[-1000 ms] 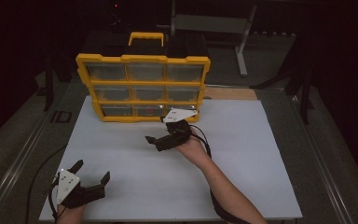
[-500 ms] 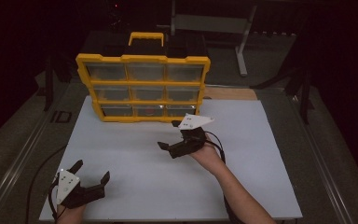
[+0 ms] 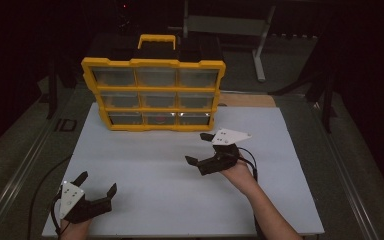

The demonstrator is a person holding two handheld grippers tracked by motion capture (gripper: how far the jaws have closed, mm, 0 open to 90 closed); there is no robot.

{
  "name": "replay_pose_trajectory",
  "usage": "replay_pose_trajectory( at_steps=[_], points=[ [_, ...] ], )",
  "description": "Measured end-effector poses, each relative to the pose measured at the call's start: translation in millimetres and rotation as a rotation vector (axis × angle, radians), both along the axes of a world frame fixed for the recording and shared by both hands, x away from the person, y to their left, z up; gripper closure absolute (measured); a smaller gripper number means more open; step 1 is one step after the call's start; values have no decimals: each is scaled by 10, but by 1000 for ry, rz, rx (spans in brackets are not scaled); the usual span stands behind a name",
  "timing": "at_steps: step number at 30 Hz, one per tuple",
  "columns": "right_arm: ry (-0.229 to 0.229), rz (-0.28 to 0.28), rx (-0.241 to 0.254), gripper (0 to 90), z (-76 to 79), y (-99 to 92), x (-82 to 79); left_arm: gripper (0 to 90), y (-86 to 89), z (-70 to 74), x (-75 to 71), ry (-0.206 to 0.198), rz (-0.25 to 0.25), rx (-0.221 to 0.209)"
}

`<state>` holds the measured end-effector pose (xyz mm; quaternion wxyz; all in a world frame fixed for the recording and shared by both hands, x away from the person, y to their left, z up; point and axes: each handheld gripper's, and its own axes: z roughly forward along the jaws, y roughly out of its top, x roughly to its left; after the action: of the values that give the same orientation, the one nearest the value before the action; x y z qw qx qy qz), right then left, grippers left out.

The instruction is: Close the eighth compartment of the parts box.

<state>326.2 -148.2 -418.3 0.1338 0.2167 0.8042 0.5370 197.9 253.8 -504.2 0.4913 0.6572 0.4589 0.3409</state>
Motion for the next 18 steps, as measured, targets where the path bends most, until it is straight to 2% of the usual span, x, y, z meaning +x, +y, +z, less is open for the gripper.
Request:
replay_pose_trajectory(
  at_steps=[18],
  points=[
    [-26, -56, 7, 82, -50, -592, -251, 0, -27, -7, 7, 5, -10, 13]
  ],
)
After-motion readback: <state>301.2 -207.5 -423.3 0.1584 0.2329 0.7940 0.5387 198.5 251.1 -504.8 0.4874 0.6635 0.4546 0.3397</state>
